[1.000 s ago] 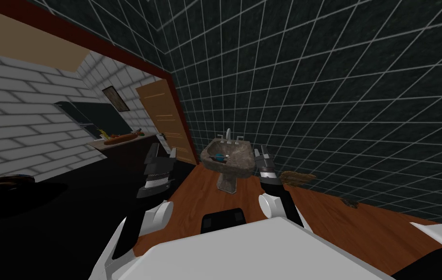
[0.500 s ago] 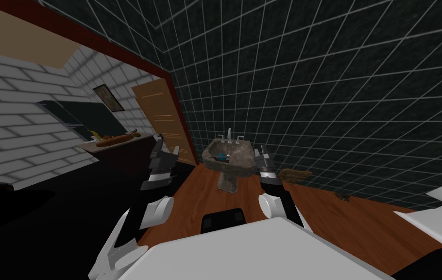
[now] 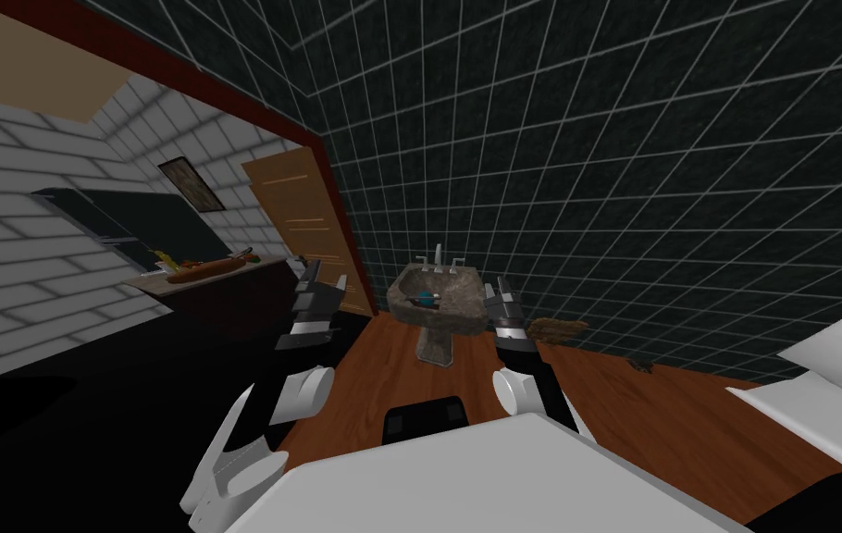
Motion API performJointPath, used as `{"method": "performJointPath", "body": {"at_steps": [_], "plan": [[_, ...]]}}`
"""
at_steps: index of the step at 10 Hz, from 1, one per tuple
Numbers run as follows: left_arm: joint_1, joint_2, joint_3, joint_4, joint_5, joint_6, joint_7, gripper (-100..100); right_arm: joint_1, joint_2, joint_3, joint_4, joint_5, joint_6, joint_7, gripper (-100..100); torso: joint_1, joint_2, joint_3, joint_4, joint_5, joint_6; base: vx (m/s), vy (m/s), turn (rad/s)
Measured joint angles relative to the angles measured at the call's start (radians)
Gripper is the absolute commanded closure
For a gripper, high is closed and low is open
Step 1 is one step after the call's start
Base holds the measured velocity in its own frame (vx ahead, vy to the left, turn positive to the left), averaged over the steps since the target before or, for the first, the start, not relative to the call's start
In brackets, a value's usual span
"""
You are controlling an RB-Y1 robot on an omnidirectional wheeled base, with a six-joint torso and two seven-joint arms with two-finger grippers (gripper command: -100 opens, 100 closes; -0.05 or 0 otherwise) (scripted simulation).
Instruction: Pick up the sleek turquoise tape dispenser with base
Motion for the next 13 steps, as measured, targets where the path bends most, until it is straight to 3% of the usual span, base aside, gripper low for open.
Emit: {"method": "performJointPath", "body": {"at_steps": [13], "plan": [[-0.141,0.005,-0.032,-0.017,0.004,0.329,0.038,-100,0.000,0.000,0.000,0.000,0.000,0.000,0.000,0,-0.003,0.000,0.000,0.000,0.000,0.000,0.005,0.049,-0.054]]}}
